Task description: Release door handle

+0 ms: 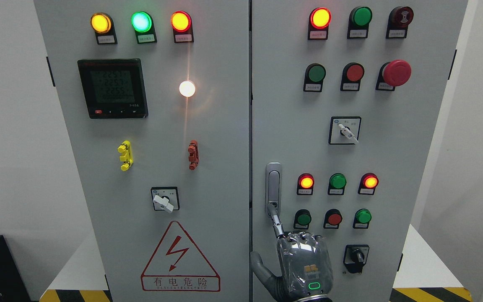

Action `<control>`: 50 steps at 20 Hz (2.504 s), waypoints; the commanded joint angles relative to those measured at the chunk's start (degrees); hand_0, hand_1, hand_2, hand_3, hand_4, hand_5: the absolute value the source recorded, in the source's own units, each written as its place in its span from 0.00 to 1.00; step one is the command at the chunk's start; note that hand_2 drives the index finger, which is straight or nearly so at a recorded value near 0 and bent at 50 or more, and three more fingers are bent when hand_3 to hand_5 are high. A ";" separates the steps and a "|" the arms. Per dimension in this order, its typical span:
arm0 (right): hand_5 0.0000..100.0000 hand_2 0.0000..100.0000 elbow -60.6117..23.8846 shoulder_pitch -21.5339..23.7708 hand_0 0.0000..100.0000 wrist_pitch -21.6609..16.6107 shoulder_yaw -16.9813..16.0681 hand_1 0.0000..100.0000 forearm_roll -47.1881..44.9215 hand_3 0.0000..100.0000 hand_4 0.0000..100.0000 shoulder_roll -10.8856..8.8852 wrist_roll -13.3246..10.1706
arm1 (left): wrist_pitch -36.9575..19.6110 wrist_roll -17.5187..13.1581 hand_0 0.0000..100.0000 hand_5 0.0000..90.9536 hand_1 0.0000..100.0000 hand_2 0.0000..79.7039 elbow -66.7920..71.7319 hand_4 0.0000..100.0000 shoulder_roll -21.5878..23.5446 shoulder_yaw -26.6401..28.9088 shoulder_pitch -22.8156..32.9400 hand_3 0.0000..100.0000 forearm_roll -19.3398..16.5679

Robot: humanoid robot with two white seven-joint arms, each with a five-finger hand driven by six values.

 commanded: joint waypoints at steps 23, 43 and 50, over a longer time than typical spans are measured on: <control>1.00 0.04 1.25 -0.11 0.33 0.53 -0.41 0.29 -0.09 1.00 1.00 -0.01 1.24 | 0.02 0.05 0.12 0.00 0.56 0.00 1.67 0.00 0.00 0.00 -1.49 0.00 -0.01; 1.00 0.06 2.04 0.33 0.33 0.53 -0.23 0.29 0.00 1.00 1.00 0.08 1.41 | 0.02 0.05 0.12 0.00 0.56 0.00 1.67 0.00 0.00 0.00 -1.49 0.00 -0.01; 1.00 0.06 2.56 0.33 0.33 0.53 -0.14 0.29 0.00 1.00 1.00 0.08 1.41 | 0.02 0.05 0.12 0.00 0.56 0.00 1.67 0.00 0.00 0.00 -1.49 0.00 -0.01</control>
